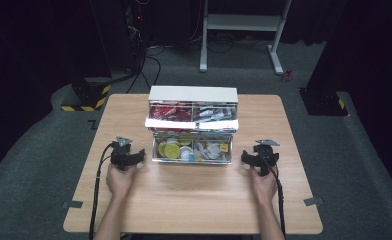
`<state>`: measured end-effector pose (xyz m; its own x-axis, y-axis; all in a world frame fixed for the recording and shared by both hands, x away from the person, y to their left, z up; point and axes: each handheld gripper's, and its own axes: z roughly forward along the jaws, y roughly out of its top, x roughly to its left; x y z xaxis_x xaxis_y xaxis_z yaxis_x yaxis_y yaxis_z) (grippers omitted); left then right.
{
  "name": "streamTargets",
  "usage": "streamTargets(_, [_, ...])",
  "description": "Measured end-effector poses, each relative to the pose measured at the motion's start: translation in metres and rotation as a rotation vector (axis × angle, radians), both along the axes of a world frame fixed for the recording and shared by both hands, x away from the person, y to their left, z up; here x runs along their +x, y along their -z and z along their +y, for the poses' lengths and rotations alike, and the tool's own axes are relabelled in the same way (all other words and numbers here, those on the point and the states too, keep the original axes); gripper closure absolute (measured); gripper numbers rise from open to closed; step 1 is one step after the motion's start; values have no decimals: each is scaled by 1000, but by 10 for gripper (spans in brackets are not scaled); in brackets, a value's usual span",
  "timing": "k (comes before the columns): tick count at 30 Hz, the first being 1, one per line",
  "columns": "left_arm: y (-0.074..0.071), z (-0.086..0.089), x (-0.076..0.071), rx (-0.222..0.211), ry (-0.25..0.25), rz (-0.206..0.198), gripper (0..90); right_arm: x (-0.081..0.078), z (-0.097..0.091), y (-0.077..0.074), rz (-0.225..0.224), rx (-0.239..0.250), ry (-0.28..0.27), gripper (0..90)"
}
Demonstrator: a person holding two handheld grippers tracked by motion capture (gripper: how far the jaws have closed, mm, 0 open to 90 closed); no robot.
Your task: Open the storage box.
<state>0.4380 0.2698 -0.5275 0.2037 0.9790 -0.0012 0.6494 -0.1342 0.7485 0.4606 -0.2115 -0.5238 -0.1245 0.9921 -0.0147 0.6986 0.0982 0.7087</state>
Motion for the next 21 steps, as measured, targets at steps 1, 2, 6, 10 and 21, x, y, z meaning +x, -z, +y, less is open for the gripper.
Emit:
streamTargets(1, [0, 0, 0, 0, 0, 0, 321, -1, 0, 0, -2, -2, -8, 142])
streamTargets(2, [0, 0, 0, 0, 0, 0, 321, -3, 0, 0, 0, 0, -12, 144])
streamTargets(6, [0, 0, 0, 1, 1, -1, 321, -4, -1, 0, -1, 0, -20, 144])
streamTargets(10, [0, 0, 0, 1, 0, -1, 321, -4, -1, 0, -1, -1, -24, 144])
streamTargets(21, [0, 0, 0, 2, -1, -2, 320, -7, 0, 0, 5, 0, -31, 153])
